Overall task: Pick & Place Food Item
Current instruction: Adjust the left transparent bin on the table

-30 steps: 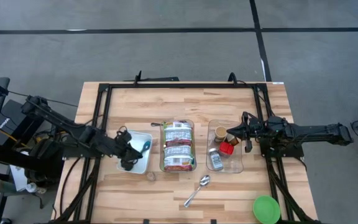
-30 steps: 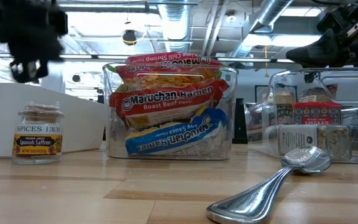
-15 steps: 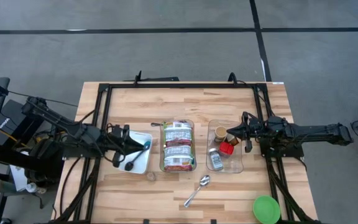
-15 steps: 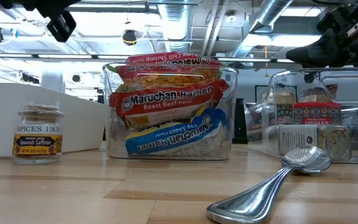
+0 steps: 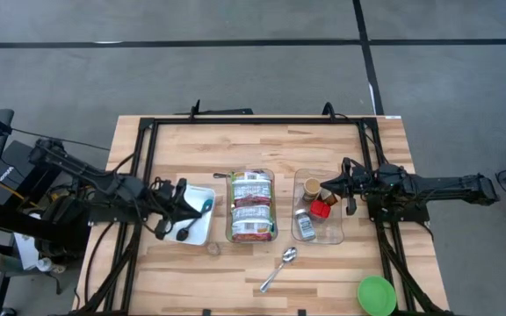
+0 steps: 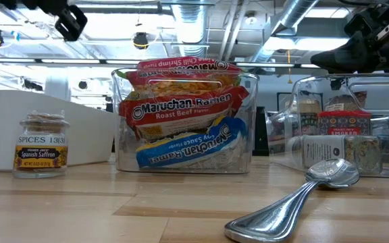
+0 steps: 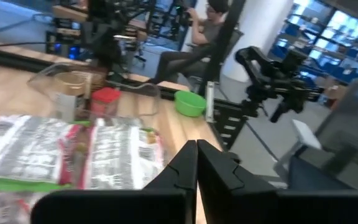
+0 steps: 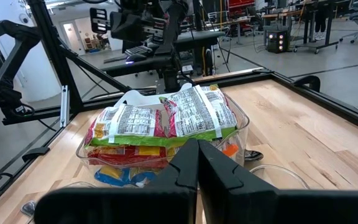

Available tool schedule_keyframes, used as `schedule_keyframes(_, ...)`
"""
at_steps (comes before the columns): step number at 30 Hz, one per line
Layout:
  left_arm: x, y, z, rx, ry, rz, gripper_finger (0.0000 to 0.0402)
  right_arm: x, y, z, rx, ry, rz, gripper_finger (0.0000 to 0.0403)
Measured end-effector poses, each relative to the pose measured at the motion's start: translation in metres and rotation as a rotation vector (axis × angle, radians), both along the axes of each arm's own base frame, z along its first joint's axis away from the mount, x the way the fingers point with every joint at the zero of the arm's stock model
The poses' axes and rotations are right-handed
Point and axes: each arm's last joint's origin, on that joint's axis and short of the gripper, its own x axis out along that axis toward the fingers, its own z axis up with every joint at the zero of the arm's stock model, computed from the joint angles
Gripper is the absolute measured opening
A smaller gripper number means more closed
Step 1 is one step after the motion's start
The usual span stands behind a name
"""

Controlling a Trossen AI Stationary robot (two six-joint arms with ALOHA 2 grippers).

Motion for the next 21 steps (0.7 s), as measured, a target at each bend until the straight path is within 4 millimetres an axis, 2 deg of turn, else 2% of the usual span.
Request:
schedule_keyframes(6,0.012,0.020,-0.005,0.005,0.030,0.084,0.0000,0.000,0.000,0.000,0.000,0.000,0.000,0.0001)
schedule_keyframes(13,0.023,0.053,-0.006,-0.002,0.024,0.263,0.0000,0.000,0.000,0.000,0.000,0.000,0.000,0.0001)
schedule_keyframes(21,0.022,0.092,-0.008,-0.005,0.034,0.487,0.0000,0.000,0.000,0.000,0.000,0.000,0.000,0.0001)
